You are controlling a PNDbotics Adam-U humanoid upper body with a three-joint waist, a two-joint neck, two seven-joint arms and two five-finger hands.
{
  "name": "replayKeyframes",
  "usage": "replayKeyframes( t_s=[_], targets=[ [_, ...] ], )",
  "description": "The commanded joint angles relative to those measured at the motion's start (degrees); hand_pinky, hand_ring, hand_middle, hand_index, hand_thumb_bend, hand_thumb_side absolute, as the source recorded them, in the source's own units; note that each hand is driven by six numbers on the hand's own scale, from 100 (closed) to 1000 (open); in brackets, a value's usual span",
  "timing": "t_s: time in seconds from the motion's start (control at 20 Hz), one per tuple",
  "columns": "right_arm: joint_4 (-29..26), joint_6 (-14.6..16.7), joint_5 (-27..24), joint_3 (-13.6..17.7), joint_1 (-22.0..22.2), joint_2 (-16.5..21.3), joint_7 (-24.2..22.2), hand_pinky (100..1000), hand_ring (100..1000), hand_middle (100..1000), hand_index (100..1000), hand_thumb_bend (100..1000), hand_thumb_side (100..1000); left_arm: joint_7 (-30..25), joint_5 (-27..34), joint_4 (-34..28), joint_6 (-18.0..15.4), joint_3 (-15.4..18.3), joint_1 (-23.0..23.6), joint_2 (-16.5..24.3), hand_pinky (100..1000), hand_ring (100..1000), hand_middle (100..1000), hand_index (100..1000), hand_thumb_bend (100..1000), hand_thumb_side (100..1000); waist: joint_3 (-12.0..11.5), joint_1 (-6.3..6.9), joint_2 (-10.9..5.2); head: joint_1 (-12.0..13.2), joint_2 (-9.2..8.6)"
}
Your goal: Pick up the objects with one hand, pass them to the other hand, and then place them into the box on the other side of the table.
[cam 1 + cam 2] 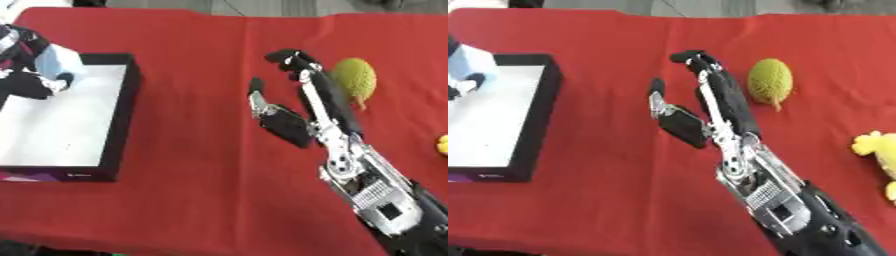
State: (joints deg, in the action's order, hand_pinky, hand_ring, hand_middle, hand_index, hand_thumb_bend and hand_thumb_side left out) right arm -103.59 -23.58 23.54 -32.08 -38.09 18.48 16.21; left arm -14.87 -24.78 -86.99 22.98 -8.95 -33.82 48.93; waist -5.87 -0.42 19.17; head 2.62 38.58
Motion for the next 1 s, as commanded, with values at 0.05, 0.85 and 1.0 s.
replayKeyframes(
  t_s=[0.05, 0.85, 1.0],
  targets=[
    [-2.1, 0.1, -0.5, 0.9, -1.1, 1.1, 0.7, 798, 828, 829, 823, 100, 553, 0.3, -0.6, 1.6, -0.1, 1.2, -0.7, 1.0, 711, 531, 367, 394, 206, 100, 0.1, 0.10, -0.74, 0.3, -0.29],
    [-3.2, 0.2, -1.2, 1.9, -1.0, 1.6, 1.7, 798, 826, 828, 821, 100, 552, -2.3, -5.2, 9.4, 1.1, 2.7, -1.4, -0.9, 923, 815, 737, 826, 887, 343, 0.4, -0.07, -0.13, -0.1, 0.03],
    [-3.4, 0.3, -1.3, 2.0, -0.9, 1.7, 1.9, 798, 826, 828, 821, 100, 549, -2.4, -5.7, 9.1, 1.2, 3.0, -1.3, -1.0, 920, 811, 733, 821, 922, 362, 0.5, 0.07, -0.20, -0.3, 0.00]
  ],
)
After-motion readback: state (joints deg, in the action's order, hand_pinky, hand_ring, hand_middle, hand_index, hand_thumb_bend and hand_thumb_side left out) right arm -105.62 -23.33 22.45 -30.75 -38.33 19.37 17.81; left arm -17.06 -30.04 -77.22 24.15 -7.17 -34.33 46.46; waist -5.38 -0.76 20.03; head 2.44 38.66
